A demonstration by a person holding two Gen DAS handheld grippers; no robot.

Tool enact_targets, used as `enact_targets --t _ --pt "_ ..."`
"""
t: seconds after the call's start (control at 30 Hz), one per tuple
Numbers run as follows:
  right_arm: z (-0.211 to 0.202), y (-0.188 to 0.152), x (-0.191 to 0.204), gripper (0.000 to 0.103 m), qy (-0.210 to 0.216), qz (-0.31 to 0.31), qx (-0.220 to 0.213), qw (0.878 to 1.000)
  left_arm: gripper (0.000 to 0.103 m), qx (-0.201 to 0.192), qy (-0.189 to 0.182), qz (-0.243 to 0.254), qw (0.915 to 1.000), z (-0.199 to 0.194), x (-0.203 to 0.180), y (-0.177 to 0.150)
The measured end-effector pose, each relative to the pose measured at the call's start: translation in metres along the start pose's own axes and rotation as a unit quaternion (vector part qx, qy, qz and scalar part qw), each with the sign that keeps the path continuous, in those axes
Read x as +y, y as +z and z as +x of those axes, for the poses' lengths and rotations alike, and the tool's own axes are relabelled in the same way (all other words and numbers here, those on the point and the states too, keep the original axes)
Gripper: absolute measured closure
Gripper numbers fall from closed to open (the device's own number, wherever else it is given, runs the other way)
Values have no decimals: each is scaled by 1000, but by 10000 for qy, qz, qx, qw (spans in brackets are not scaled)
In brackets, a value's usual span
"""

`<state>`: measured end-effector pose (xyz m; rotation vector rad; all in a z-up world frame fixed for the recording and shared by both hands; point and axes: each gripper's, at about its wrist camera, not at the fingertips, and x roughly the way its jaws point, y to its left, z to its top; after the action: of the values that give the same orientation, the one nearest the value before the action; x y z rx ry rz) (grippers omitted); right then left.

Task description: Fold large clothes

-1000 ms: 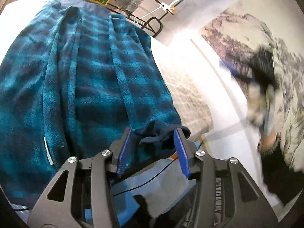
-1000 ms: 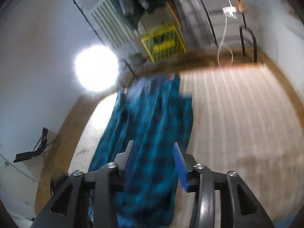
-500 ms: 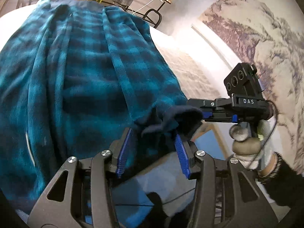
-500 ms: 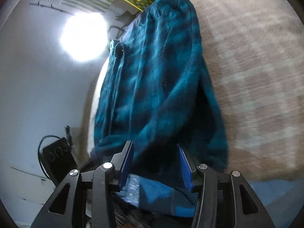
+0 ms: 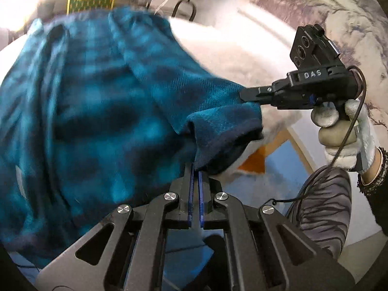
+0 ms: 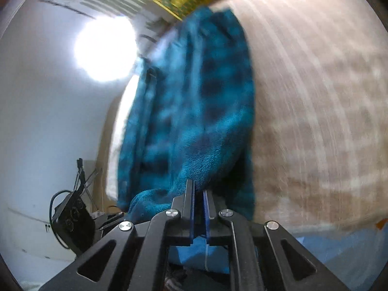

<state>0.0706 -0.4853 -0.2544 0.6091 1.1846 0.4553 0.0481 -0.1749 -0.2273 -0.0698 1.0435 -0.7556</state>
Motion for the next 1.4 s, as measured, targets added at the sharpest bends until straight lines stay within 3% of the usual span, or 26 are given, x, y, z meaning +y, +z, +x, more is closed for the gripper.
enact_targets --t 0.03,0.07,0.13,0.2,0.3,0.37,0.4,0.43,0.47,0.57,0.63,0.7,0.73,0.8,0.9,0.97,1.0,1.03,1.2,1.27,1.4 --pt "7 -1 -4 87 -149 35 65 9999 102 3 -22 -24 10000 1 1 -2" --pt "10 -4 -9 72 -242 71 87 9996 102 -15 -45 -32 10000 0 2 -4" --pt "7 -11 -16 60 -73 164 -30 9998 102 -92 -237 -70 9997 -7 3 -6" --pt "-1 -18 -17 58 218 144 -154 9995 102 -108 -361 -33 9993 -13 2 -7" --pt "-3 -28 -10 58 237 -116 -125 9996 101 -49 -767 -237 9968 -22 2 -7" --pt "0 -31 -8 58 286 -160 -77 9994 92 -174 -1018 -432 9937 -34 7 -6" --pt "-1 -31 -11 58 342 -143 -63 9993 76 -264 -1140 -574 9915 -41 11 -5" --pt "1 -30 -11 70 407 -123 -52 9991 62 -338 -1204 -731 9894 -46 15 -3" --pt "3 -29 -12 83 532 -97 1 9985 58 -435 -1274 -927 9866 -52 23 0" --pt "-1 -26 -6 96 624 -127 9 9980 58 -529 -1370 -1528 9773 -53 47 14" --pt "-15 -24 2 96 799 -168 -81 9966 58 -537 -1415 -1805 9719 -46 58 22" --pt "-29 -21 8 96 1026 -193 -246 9942 57 -307 -1450 -2082 9668 -24 66 32" --pt "-33 -21 9 96 952 -247 -285 9947 57 -242 -1457 -2153 9653 -16 68 34" --pt "-32 -21 16 96 475 -473 -255 9974 57 -29 -1182 -2113 9702 7 66 42" --pt "-23 -23 15 91 172 -522 -87 9985 57 219 -954 -1939 9761 32 56 46" --pt "-19 -24 11 62 -131 -596 -77 9981 72 280 -817 -1788 9801 40 49 47" --pt "-18 -24 8 61 -69 -544 -87 9985 94 294 -733 -1755 9813 43 47 47" --pt "-20 -24 -1 61 132 -429 -50 9990 100 320 -766 -1758 9809 44 46 47" --pt "-41 -24 -20 62 805 -34 -434 9958 102 -77 -841 -1895 9782 21 52 51" --pt "-55 -27 -19 62 599 -204 -597 9962 102 -157 -823 -1919 9778 17 58 54" --pt "-50 -44 3 62 -268 -1087 -300 9933 102 -125 -763 -1937 9780 22 64 56"
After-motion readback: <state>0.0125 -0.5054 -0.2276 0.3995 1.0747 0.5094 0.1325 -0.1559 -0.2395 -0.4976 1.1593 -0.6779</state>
